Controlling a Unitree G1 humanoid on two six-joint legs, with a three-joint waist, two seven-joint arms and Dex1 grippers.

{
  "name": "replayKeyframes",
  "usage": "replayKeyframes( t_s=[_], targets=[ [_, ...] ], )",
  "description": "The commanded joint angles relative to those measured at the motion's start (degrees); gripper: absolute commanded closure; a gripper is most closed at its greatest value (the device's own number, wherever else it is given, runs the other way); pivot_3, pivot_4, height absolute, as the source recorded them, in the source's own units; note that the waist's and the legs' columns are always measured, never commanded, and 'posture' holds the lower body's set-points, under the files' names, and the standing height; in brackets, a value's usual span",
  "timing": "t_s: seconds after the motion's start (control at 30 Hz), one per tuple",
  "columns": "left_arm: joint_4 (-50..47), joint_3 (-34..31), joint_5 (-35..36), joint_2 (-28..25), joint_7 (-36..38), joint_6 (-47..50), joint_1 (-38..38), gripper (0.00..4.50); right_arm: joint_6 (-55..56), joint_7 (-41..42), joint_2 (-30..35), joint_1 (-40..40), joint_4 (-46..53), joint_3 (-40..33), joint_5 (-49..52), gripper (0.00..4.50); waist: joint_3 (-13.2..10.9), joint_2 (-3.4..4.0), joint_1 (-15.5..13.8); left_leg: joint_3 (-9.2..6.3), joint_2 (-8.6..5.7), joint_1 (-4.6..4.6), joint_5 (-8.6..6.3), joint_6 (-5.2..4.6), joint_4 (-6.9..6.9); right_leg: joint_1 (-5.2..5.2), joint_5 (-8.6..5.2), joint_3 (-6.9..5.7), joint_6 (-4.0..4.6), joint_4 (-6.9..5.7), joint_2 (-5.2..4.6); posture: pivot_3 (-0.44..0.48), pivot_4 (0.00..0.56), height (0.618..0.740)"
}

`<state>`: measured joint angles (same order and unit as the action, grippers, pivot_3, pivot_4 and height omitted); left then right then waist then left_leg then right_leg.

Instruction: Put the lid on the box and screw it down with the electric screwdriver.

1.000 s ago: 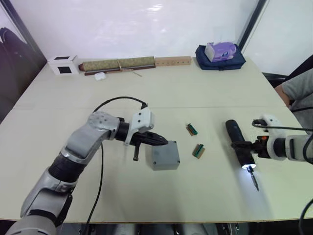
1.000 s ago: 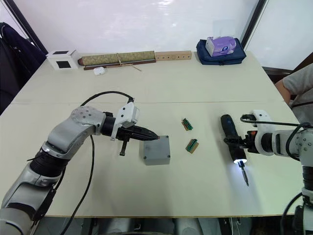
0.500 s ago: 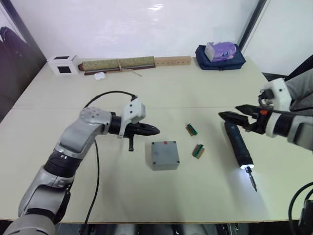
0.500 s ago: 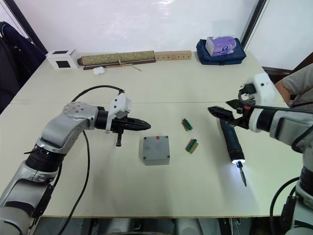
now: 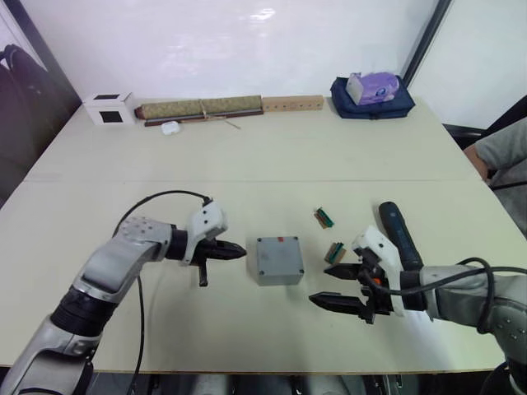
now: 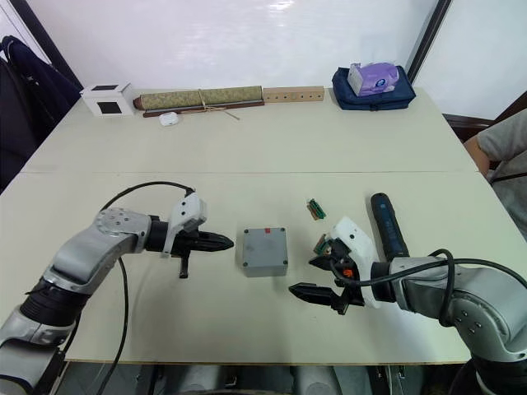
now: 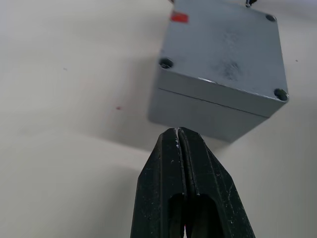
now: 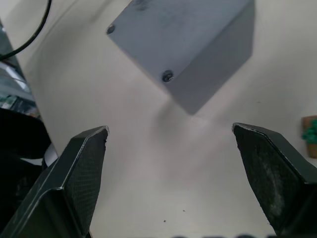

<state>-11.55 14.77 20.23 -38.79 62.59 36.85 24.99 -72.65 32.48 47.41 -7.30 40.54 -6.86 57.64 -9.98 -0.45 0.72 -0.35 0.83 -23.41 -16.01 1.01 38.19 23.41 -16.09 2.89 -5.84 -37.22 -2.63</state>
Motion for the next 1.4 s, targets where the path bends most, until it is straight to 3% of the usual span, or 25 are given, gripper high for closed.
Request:
replayKeyframes(
  t_s=[0.03,0.47,0.63,0.77,1.07,1.2,1.4],
  targets=[
    [-0.14,0.52,-1.03,0.74,-0.64,-1.16,0.84,4.5,4.2,2.43,1.98,-0.93,0.48,5.89,-4.77,0.33,0.0,-0.03,0.03,0.01,-0.01,0.0,0.0,0.0,0.0,0.0,0.0,0.0,0.0,-0.01,0.0,0.0,0.15,0.74],
    [10.23,2.86,-4.7,5.16,1.24,-7.36,6.89,4.5,8.23,1.8,-5.25,-5.12,-2.12,12.29,-7.77,0.33,0.02,-0.08,-0.03,0.0,-0.07,0.02,0.01,0.01,0.03,-0.01,0.01,-0.02,0.0,-0.04,0.01,0.0,0.15,0.74],
    [19.81,3.39,-8.25,9.03,1.1,-13.25,11.64,4.5,4.58,-4.71,-15.39,-5.94,-3.08,10.09,-0.87,0.33,0.04,-0.12,0.01,-0.05,-0.05,0.02,0.01,0.02,0.03,0.0,0.01,-0.06,0.0,-0.09,0.06,0.0,0.15,0.74],
    [24.3,3.26,-11.12,8.13,1.68,-16.55,12.85,4.5,3.4,-4.77,-13.06,-7.27,-2.52,10.14,-2.3,0.33,0.04,-0.12,0.15,-0.01,-0.11,0.02,0.02,0.03,0.05,0.0,0.01,-0.03,0.0,-0.14,-0.04,0.0,0.15,0.74],
    [18.02,-0.6,-8.92,0.76,4.22,-11.45,7.75,4.5,6.97,-0.22,-3.59,-7.54,-2.23,9.22,-6.13,0.33,0.05,-0.13,0.32,-0.02,-0.03,0.02,0.01,0.02,0.04,0.03,0.01,-0.03,0.0,-0.14,-0.02,0.0,0.15,0.74],
    [6.92,-0.63,-5.31,-3.59,7.69,-5.4,2.02,4.5,12.03,1.02,-3.08,-9.72,-5.78,15.09,-13.96,0.33,0.05,-0.13,0.27,-0.04,0.03,0.03,0.01,0.02,0.03,0.03,0.01,-0.04,0.01,-0.15,0.01,0.0,0.15,0.74],
    [4.1,0.5,-6.23,-0.72,3.67,-4.31,0.36,4.5,15.38,3.58,-5.73,-11.88,-8.7,19.82,-18.22,0.33,0.05,-0.14,-0.07,-0.02,0.0,0.02,0.02,0.03,0.07,0.01,0.01,-0.04,0.01,-0.16,-0.08,0.0,0.15,0.74]
  ],
)
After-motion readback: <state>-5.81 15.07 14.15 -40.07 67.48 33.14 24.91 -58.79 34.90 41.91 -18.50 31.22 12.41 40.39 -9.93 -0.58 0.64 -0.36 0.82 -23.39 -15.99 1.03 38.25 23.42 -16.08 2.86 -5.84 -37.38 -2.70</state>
